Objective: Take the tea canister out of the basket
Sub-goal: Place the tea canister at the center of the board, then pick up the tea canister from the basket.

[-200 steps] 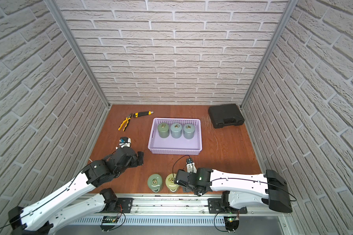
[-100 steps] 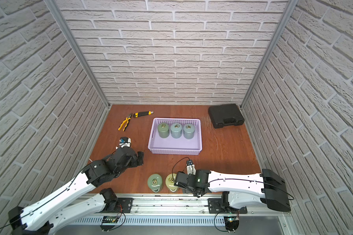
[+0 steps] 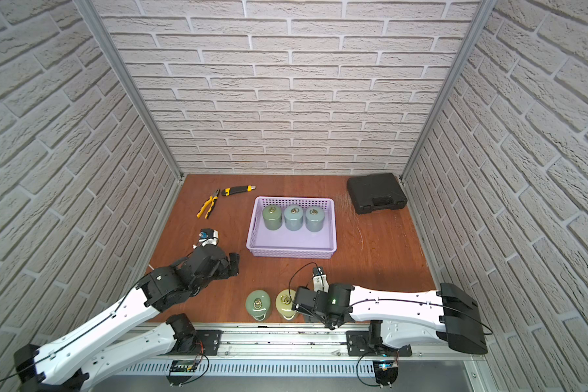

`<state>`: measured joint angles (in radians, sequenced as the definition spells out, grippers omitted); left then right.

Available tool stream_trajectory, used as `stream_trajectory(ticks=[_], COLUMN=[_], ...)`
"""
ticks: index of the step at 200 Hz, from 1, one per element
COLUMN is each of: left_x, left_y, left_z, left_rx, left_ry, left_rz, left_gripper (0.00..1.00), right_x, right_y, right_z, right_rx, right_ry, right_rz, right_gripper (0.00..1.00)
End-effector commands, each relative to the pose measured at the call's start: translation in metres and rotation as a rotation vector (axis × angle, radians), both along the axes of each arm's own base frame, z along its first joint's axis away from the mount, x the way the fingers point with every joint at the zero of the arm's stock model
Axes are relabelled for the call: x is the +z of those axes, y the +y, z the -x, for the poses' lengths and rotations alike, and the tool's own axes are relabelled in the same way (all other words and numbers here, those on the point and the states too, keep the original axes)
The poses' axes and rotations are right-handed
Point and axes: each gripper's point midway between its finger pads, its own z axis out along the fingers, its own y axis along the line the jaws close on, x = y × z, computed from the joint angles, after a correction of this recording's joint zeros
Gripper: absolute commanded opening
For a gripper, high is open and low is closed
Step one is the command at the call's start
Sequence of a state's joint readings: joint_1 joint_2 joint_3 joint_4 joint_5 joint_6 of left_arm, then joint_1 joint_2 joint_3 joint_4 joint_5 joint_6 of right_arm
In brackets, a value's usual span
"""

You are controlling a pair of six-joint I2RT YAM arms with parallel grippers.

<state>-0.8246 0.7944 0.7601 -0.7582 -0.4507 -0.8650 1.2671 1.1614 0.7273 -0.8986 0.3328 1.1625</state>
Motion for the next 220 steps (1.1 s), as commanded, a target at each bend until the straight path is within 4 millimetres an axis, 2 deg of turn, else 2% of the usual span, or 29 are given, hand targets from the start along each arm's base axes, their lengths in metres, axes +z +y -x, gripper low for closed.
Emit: stream_trajectory(ticks=[1, 52, 125, 185, 220], left_x=[0.006, 0.010, 0.021, 0.025, 0.029], left_y=[-0.001, -0.007, -0.034, -0.055, -0.071], left_z=[-0.004, -0.009, -0.031, -0.043, -0.041], left_rx=[0.006, -0.014, -0.123, -0.199, -0.294], left_ry=[-0.018, -0.037, -0.051, -0.049, -0.061], left_rz=[0.015, 0.018, -0.071, -0.084, -0.046], left_gripper=[0.98, 0.98, 0.98, 0.98, 0.98], right_x=[0.007, 0.025, 0.077, 0.103, 0.115], right_y=[-0.002, -0.006, -0.007, -0.007, -0.003], right_z=[-0.003, -0.007, -0.027, -0.054, -0.077], right_rx=[-0.013, -0.004, 0.058, 0.111, 0.165], right_ry=[-0.038, -0.079, -0.200, -0.213, -0.211], right_rz=[-0.025, -0.043, -0.052, -0.057, -0.055], right_gripper=[1.00, 1.00, 1.00, 0.99, 0.99])
